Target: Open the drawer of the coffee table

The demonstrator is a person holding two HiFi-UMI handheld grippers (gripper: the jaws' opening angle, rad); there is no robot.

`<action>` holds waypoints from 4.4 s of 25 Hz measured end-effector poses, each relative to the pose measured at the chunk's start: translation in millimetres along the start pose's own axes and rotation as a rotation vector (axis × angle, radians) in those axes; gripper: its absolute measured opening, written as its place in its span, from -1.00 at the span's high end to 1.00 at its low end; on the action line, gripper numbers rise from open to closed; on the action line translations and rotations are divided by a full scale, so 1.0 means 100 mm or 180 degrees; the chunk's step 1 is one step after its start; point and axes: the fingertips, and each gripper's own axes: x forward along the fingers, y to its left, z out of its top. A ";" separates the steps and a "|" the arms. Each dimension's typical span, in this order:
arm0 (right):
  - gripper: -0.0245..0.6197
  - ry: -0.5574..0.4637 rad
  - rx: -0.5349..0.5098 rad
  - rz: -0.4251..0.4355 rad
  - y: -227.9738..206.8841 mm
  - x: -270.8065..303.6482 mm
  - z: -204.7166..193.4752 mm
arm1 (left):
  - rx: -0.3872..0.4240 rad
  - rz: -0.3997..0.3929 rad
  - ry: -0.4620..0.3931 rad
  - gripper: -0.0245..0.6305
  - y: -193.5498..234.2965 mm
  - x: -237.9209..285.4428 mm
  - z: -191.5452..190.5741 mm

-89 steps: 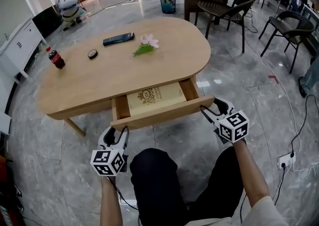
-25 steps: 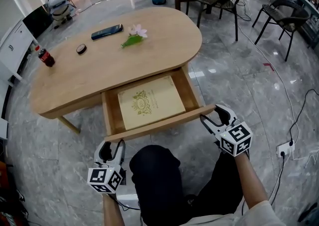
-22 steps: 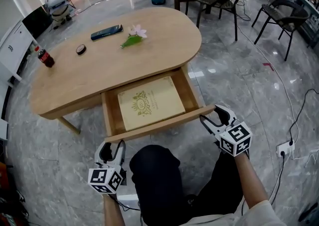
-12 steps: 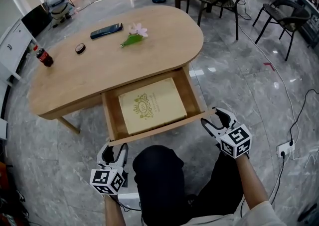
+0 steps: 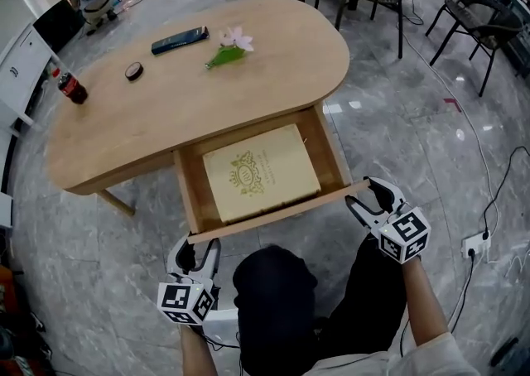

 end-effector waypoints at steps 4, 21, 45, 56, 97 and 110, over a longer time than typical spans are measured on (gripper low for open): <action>0.14 -0.0003 0.0175 0.0038 -0.05 -0.15 0.14 | 0.0079 -0.0085 0.0185 0.26 0.03 -0.04 0.02; 0.14 0.0761 0.0852 -0.0008 0.38 -0.40 1.37 | -0.0453 0.0046 0.1162 0.26 -0.18 -0.42 1.37; 0.15 0.1097 0.0840 -0.0203 1.86 -2.25 3.64 | -0.0197 -0.0162 0.1357 0.26 -1.91 -2.00 3.58; 0.18 0.0946 0.1340 -0.0710 2.48 -2.58 3.84 | 0.0181 -0.0546 0.1411 0.27 -1.86 -2.51 3.79; 0.88 0.0551 0.1474 -0.0994 3.91 -2.06 4.36 | 0.0236 -0.1196 0.1089 0.89 -0.79 -3.30 4.19; 0.88 0.0552 0.1465 -0.1153 3.85 -2.13 4.37 | 0.0251 -0.1131 0.1071 0.89 -0.76 -3.29 4.19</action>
